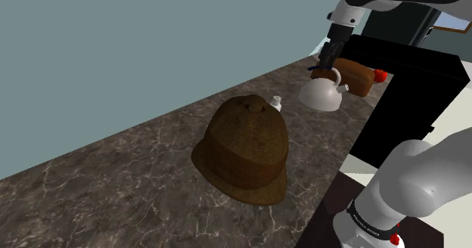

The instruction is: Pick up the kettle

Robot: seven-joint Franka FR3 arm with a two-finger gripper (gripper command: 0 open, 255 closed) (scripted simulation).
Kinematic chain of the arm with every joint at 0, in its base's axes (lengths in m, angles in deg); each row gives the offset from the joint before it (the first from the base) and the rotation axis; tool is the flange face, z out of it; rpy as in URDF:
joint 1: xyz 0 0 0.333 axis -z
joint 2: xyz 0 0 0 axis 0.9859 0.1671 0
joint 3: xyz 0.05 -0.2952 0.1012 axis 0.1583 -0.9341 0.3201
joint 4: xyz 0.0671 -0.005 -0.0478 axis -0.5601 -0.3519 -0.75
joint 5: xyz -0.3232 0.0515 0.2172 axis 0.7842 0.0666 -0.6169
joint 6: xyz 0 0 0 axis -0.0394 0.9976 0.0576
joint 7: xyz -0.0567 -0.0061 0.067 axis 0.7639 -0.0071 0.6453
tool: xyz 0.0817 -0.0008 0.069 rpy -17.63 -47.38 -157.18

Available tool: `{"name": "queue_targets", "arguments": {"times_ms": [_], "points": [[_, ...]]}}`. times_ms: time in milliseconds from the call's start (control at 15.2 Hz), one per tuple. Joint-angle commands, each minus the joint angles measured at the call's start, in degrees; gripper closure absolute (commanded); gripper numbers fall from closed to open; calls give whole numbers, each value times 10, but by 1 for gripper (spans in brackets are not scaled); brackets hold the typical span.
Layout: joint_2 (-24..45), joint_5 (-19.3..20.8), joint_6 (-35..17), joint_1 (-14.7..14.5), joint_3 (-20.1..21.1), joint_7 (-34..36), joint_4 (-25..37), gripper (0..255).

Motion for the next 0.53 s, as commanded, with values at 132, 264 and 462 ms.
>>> {"name": "queue_targets", "arguments": {"times_ms": [132,264,462], "points": [[60,-7,4,2,-51,-66,61,0],[98,-18,8,3,-78,-102,99,0],[163,-45,18,8,-120,-161,164,0]]}}
